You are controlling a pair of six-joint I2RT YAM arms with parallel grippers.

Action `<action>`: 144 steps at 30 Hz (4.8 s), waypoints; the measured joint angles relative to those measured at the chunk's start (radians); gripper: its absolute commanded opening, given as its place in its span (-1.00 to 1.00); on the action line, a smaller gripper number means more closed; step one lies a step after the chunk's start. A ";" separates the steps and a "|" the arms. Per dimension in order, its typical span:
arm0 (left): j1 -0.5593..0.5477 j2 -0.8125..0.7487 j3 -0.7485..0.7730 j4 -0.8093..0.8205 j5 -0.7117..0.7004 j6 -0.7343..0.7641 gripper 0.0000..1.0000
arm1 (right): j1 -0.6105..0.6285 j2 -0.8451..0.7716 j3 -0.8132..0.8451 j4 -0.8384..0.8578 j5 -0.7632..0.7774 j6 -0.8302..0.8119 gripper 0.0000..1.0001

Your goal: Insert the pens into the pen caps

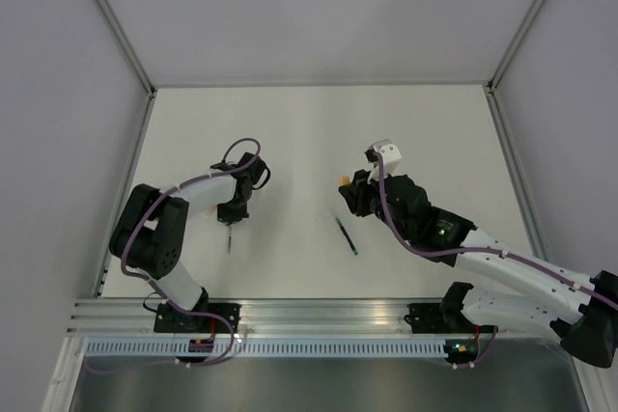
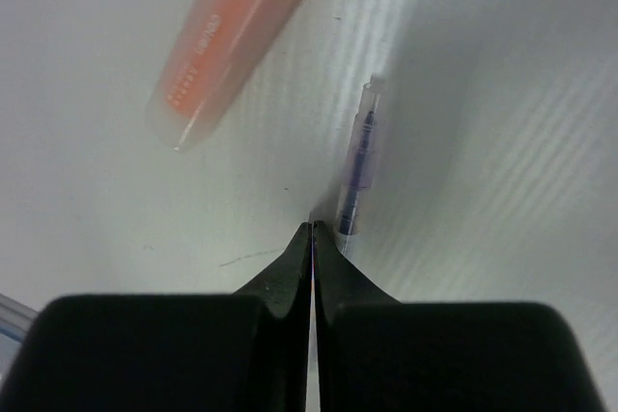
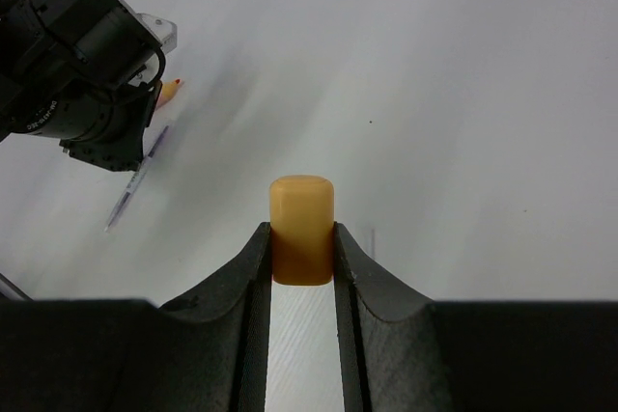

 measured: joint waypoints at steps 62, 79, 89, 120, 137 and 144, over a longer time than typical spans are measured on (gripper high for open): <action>0.134 0.045 0.384 -0.163 0.057 0.251 0.11 | -0.069 0.272 -0.551 0.549 -0.157 0.406 -1.00; 0.199 0.101 0.257 -0.045 0.132 0.400 0.18 | -0.069 -0.618 -0.484 0.026 -0.133 0.396 -1.00; 0.266 0.195 0.294 -0.061 0.272 0.469 0.20 | -0.069 -0.687 -0.457 -0.108 -0.135 0.351 -1.00; 0.013 0.071 0.271 0.007 0.517 0.275 -0.95 | -0.069 -0.201 -0.274 -0.137 -0.033 0.291 -1.00; -0.124 -0.460 -0.197 0.619 0.930 0.058 -0.95 | -0.211 0.415 -0.188 -0.061 0.048 0.277 -0.76; -0.125 -0.604 -0.395 0.886 1.051 0.035 -0.95 | -0.212 0.519 -0.132 0.024 0.070 0.269 -0.29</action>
